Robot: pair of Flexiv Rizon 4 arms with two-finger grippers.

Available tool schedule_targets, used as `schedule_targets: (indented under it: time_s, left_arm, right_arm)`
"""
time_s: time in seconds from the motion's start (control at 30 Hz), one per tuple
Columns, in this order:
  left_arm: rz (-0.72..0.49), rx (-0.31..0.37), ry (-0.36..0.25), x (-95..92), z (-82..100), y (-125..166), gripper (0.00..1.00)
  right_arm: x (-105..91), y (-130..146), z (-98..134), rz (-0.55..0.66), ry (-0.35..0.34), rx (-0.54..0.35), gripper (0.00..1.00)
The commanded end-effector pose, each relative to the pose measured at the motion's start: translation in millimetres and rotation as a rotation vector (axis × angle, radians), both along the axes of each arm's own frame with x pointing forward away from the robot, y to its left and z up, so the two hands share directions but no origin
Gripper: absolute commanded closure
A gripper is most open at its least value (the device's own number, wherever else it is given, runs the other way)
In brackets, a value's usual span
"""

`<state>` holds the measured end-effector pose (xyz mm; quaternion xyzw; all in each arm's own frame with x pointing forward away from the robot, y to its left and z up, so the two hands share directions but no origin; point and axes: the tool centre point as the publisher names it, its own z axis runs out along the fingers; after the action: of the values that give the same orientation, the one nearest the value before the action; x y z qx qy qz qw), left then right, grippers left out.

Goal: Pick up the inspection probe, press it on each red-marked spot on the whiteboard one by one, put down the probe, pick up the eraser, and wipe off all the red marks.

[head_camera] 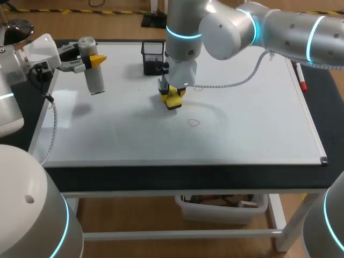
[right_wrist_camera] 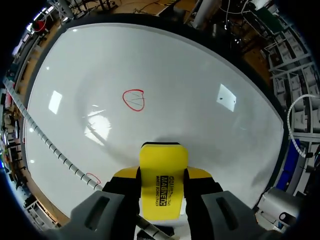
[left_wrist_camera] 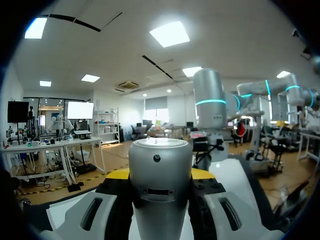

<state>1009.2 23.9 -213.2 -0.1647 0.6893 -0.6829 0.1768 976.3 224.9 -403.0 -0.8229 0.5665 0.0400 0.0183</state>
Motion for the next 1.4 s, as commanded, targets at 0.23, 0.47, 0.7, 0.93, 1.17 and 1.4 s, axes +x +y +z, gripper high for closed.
schedule_targets:
  time_s: [0.23,0.47,0.7,0.93,1.17,1.4]
  left_arm:
    - [-0.002,-0.002,-0.001,0.4,0.4,0.4,1.0]
    - [-0.002,-0.002,-0.001,0.4,0.4,0.4,1.0]
    - [-0.002,-0.002,-0.001,0.4,0.4,0.4,1.0]
    - [-0.002,-0.002,-0.001,0.4,0.4,0.4,1.0]
    - [-0.002,-0.002,-0.001,0.4,0.4,0.4,1.0]
    - [-0.002,-0.002,-0.001,0.4,0.4,0.4,1.0]
  right_arm:
    - [12.7,16.9,-16.5,0.031,-0.003,0.007,1.0]
    - [13.8,14.7,-22.8,0.03,0.006,0.01,1.0]
    - [16.7,3.3,-27.6,0.007,0.005,0.0,1.0]
    - [22.1,-15.9,-31.0,-0.039,0.008,-0.012,1.0]
    - [28.3,-29.5,-32.1,-0.07,0.007,-0.017,1.0]
    - [31.7,-36.5,-30.0,-0.089,0.007,-0.013,1.0]
